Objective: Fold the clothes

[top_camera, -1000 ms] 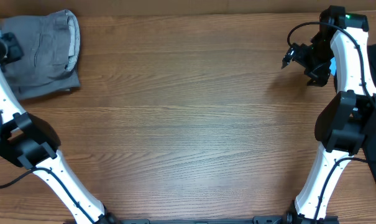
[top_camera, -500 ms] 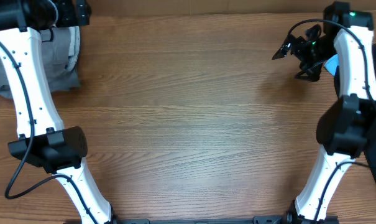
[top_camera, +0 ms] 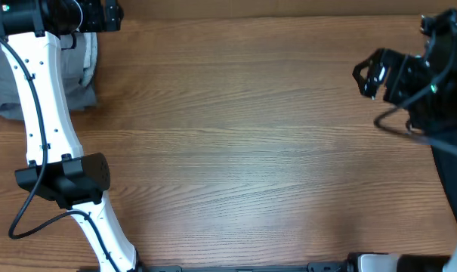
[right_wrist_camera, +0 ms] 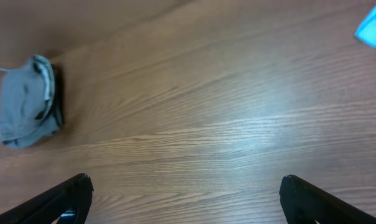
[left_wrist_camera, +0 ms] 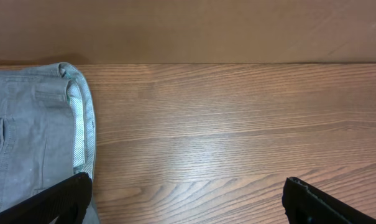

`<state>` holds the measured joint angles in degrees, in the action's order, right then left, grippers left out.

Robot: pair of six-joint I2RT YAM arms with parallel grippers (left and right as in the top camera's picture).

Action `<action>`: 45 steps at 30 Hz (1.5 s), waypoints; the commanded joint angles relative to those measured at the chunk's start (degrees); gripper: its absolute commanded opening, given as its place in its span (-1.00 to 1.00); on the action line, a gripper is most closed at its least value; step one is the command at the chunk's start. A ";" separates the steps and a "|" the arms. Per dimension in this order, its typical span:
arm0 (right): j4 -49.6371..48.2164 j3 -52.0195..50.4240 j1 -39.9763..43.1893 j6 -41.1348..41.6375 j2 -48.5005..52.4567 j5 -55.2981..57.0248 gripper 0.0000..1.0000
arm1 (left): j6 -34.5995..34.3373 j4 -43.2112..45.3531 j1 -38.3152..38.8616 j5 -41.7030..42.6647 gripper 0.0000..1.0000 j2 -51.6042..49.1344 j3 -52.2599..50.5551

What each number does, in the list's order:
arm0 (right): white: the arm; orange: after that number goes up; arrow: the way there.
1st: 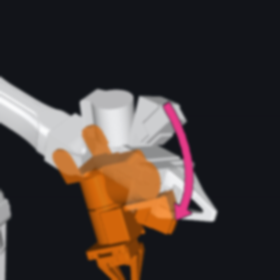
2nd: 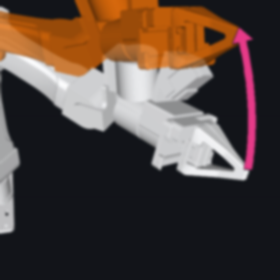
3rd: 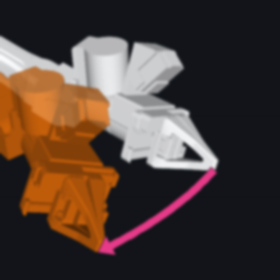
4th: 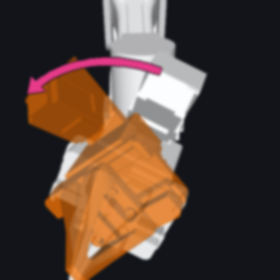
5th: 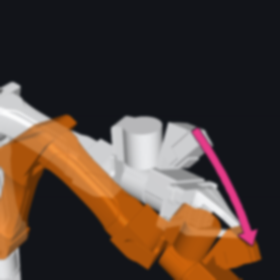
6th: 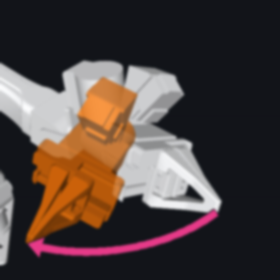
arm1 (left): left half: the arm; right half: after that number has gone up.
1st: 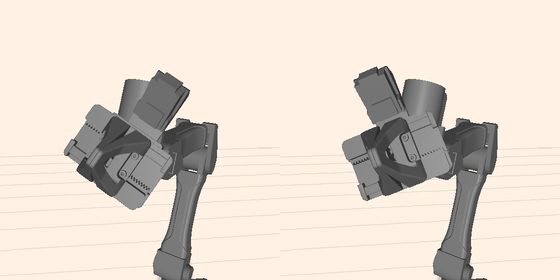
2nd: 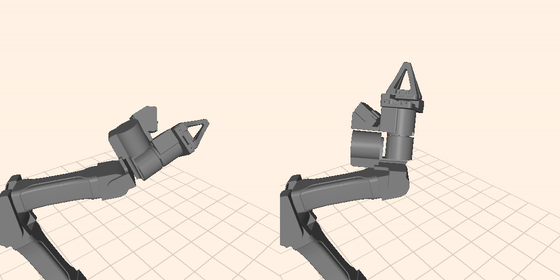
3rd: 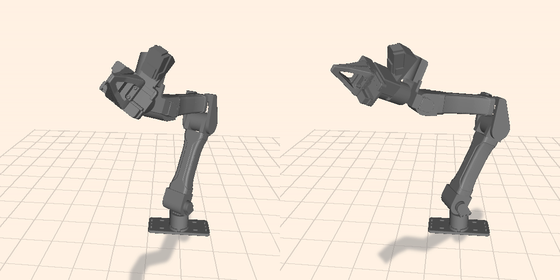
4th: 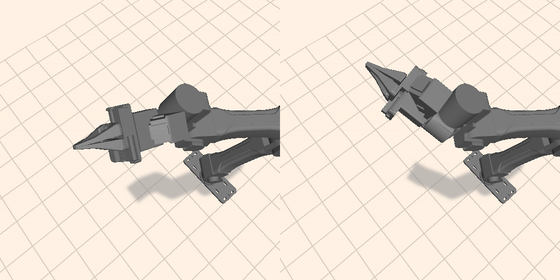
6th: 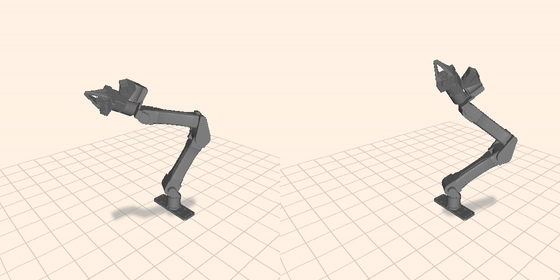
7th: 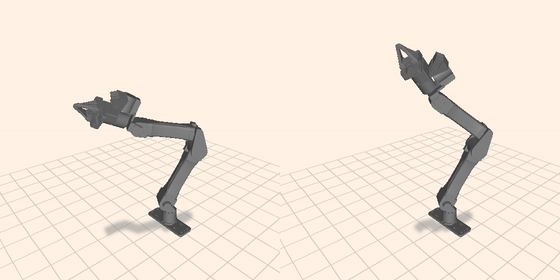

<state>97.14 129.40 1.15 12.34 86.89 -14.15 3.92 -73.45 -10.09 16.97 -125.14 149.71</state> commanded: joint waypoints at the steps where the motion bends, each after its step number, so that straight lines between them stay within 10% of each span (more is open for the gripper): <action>1: -0.13 -0.07 -0.46 -0.35 -1.51 1.05 1.00 | -0.28 -0.02 0.37 0.50 1.00 -0.22 0.44; 14: -6.21 -8.66 -0.44 -3.37 -16.46 2.32 1.00 | -0.28 -0.02 0.37 0.46 1.00 -0.22 0.44; 30: -87.52 -108.89 -0.39 -3.37 -73.99 -0.94 1.00 | -0.28 -0.02 0.37 0.46 1.00 -0.22 0.44; 45: -101.26 -128.98 -0.57 -3.41 -86.75 7.89 1.00 | -0.28 -0.02 0.37 0.46 1.00 -0.22 0.44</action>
<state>-4.23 1.04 0.97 8.97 0.89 -12.38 3.92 -73.71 -10.09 16.97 -125.14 149.69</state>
